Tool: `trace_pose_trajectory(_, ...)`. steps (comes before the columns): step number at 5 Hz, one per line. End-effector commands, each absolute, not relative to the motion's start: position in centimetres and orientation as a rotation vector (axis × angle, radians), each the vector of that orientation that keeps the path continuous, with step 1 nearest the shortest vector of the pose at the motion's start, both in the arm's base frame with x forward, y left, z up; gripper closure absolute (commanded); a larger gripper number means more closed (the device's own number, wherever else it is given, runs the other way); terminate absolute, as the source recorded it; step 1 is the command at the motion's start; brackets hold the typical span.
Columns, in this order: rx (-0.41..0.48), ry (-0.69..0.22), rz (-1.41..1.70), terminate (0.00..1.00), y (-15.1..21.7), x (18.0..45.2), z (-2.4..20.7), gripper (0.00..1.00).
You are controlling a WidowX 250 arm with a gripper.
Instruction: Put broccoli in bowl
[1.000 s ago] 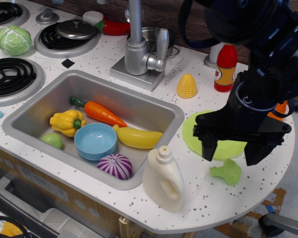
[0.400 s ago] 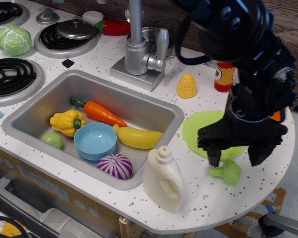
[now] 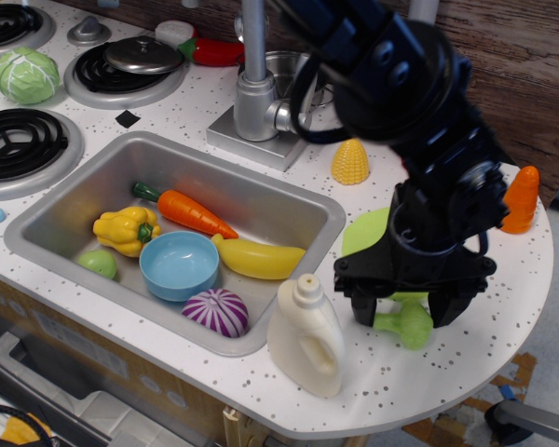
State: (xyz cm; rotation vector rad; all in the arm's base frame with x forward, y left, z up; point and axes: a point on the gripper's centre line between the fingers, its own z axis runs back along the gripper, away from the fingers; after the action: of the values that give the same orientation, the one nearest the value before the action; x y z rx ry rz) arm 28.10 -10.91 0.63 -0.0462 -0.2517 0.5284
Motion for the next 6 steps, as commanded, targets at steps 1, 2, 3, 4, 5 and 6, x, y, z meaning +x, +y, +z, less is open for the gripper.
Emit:
trace_pose_trajectory(1, -0.131, -0.302, 0.552, 0.0, -11.1, 28.4, 0.1, 0.0)
trace_pose_trajectory(2, -0.126, -0.288, 0.546, 0.0, -10.9, 28.1, 0.3, 1.0)
trace_pose_trajectory(3, -0.049, -0.249, 0.503, 0.0, -10.1, 28.2, 2.0, 1.0)
trace_pose_trajectory(4, 0.088, -0.227, 0.399, 0.0, -7.9, 29.4, 5.4, 1.0)
trace_pose_trajectory(5, 0.176, -0.247, 0.308, 0.0, -5.0, 30.3, 7.2, 1.0)
trace_pose_trajectory(6, 0.252, -0.267, 0.241, 0.0, -1.7, 30.5, 7.9, 1.0)
